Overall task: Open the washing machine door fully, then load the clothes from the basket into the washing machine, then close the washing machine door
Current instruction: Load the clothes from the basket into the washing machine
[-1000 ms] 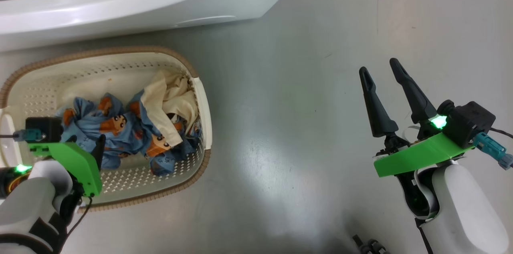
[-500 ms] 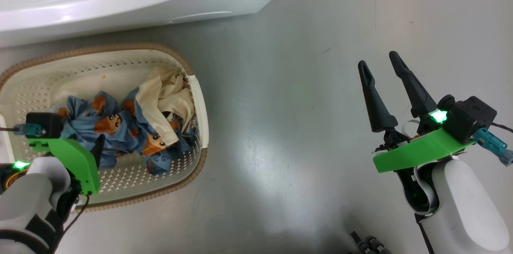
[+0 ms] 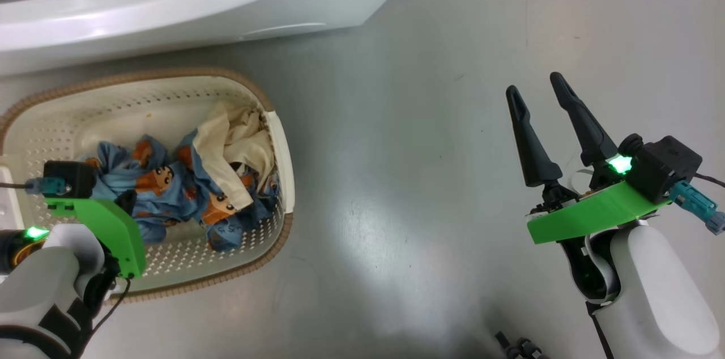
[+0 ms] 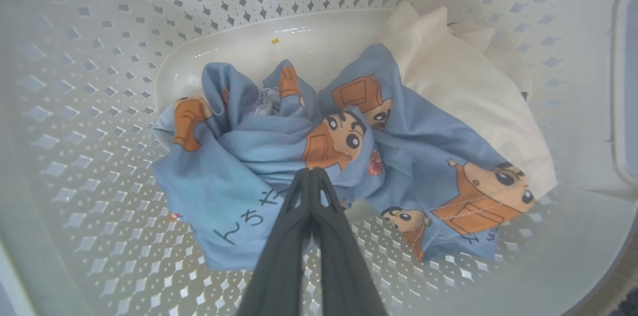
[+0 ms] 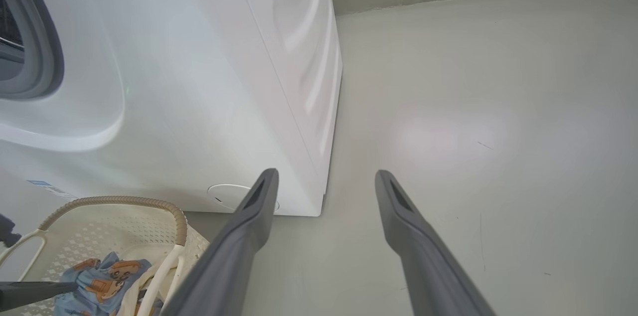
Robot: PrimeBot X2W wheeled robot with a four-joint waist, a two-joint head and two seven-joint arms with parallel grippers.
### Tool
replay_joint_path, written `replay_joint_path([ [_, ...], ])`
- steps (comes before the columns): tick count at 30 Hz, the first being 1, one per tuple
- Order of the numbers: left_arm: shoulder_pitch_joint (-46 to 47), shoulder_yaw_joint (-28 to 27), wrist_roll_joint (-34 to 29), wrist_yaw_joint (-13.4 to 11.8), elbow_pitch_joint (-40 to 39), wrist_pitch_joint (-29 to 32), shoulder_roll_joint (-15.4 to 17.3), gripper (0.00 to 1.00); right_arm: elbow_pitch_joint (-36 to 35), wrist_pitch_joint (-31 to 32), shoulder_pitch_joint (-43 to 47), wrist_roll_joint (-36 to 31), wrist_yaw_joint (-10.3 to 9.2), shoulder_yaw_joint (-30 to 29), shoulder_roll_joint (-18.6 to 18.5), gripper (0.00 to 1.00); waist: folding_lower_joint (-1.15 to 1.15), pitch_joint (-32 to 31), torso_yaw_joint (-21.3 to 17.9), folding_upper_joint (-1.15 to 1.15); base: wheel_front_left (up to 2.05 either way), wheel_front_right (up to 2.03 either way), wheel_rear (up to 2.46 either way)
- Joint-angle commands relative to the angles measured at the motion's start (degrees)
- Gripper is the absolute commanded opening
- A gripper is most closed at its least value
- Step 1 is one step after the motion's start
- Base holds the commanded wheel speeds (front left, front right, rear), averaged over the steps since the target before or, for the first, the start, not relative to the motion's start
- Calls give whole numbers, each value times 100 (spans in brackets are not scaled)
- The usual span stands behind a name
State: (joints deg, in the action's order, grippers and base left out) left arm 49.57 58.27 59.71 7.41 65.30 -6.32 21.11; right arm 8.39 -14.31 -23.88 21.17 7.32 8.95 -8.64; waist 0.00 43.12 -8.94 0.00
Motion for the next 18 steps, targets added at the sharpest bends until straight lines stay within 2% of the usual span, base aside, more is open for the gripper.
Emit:
replay_joint_path([
  [1, 4, -60, 100, 8, -22, -108, 235, 0, -108, -69, 129, -34, 17, 107, 27, 100, 0, -64, 26, 0, 0, 0, 0],
  [18, -165, 174, 642, 8, -356, -819, 185, 0, -15, -69, 321, -6, 17, 24, -77, 100, 0, -692, 305, 0, 0, 0, 0],
])
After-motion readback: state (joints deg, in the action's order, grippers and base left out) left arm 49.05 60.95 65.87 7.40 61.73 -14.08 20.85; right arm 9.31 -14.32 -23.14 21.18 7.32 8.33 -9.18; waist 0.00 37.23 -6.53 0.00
